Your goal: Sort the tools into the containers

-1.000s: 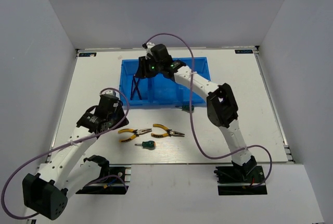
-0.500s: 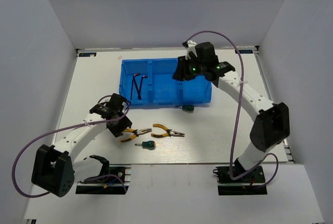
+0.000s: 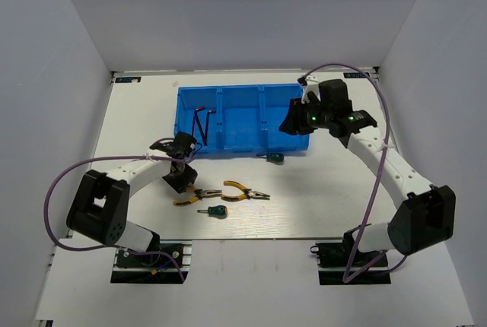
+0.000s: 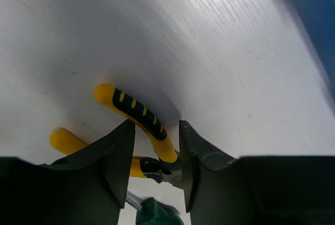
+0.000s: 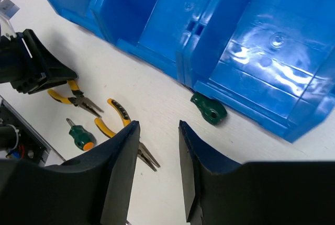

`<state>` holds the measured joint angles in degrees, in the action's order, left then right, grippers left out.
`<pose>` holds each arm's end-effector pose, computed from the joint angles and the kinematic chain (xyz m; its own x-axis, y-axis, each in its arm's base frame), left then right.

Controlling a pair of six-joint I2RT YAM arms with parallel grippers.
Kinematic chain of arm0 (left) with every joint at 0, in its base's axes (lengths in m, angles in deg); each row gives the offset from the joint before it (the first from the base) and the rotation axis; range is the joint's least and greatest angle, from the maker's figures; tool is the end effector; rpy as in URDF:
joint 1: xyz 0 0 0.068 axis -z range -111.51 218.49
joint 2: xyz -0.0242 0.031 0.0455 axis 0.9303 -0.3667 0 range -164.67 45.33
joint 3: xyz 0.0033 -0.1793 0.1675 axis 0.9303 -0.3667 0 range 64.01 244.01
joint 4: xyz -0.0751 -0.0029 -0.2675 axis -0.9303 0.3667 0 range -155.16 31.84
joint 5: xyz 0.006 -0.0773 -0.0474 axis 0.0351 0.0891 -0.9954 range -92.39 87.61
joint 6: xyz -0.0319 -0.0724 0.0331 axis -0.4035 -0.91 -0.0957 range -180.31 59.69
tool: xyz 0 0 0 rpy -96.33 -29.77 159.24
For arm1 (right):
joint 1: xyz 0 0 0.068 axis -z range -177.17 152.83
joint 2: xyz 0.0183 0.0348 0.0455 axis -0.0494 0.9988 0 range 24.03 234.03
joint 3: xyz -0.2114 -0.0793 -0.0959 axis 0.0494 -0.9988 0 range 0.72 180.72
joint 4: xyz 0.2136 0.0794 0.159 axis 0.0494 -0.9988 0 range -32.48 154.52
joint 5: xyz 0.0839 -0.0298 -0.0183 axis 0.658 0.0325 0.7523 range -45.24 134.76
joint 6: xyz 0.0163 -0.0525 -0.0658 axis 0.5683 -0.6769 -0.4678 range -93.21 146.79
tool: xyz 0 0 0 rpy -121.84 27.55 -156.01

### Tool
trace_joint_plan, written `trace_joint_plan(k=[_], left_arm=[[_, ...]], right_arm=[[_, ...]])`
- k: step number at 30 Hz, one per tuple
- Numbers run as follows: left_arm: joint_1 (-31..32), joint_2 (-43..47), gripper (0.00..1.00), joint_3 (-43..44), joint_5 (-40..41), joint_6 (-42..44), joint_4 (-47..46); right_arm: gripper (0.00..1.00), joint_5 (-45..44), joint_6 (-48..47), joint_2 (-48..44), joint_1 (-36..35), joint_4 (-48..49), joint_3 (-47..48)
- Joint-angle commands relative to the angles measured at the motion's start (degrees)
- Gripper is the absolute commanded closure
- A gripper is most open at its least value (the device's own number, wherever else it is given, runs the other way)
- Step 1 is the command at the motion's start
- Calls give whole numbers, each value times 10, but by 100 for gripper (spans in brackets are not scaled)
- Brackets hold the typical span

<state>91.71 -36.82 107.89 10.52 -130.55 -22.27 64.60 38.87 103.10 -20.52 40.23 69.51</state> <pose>0.2397 -0.0846 0.0856 -0.6390 -0.7240 -0.2597 -0.7353 0.6741 -0.0699 0.3238 0.1677 0.2746 -0.6411 -0.0623 -0.7649 -0.5064 0.7833 0.3606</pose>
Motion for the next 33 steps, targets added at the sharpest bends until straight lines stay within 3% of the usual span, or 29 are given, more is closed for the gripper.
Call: trace_joint_plan(k=[1, 6, 10, 14, 19, 25, 27, 33], left_arm=[[6, -13, 52, 25, 30, -23, -1], [16, -13, 53, 19, 48, -38, 23], [27, -35, 65, 19, 54, -43, 29], [45, -61, 79, 19, 71, -43, 29], [58, -51, 100, 30, 85, -37, 29], [70, -5, 100, 121, 127, 17, 42], [70, 6, 100, 165, 135, 33, 34], [81, 4, 100, 279, 100, 135, -67]], right_arm=[[58, 16, -9, -30, 20, 2, -21], [58, 32, -5, -37, 50, -2, -29], [56, 56, 1, -33, 66, -7, -29], [48, 107, -16, -30, 73, -17, -26], [47, 166, -86, -18, 74, -79, -11], [47, 202, -145, -15, 74, -111, -18], [50, 212, -159, -12, 74, -122, -18], [95, 262, -235, -3, 71, -180, -12]])
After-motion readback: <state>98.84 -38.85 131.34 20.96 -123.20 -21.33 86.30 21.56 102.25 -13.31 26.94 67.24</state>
